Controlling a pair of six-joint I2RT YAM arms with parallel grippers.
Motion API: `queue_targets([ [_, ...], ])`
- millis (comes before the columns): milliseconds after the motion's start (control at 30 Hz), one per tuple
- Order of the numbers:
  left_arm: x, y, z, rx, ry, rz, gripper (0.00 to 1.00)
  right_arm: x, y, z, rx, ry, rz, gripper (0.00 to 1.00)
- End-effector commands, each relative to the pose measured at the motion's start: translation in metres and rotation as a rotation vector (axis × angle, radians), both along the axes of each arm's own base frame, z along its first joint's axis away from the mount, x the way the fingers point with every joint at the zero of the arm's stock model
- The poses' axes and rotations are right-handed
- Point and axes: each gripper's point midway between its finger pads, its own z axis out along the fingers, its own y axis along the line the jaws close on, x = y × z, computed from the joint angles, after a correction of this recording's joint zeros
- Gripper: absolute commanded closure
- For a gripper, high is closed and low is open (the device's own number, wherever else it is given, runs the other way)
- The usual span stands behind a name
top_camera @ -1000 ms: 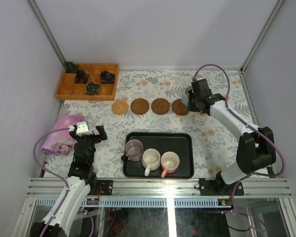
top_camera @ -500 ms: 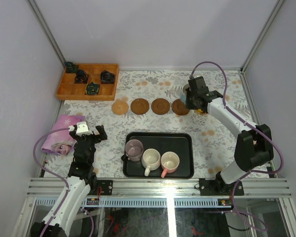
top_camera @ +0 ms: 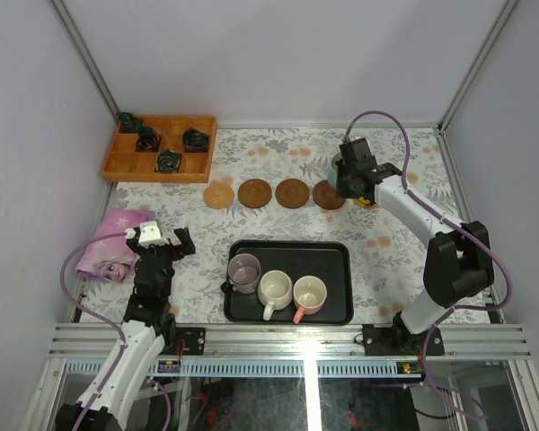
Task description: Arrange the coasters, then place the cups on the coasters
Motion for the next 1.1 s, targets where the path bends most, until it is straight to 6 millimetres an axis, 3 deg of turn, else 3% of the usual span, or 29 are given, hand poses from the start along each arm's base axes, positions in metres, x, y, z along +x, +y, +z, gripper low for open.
queue_targets([
  [0, -0.0054, 0.0046, -0.0253, -0.002, 0.024, 0.022, 0.0, 0.0267, 0.0085, 0.0434, 0.022, -0.142, -0.001, 1.0],
  [1067, -0.0056, 0.0049, -0.026, -0.001, 0.025, 0.024, 0.0, 0.0284, 0.0116, 0.0366, 0.02, -0.126, 0.015, 1.0],
])
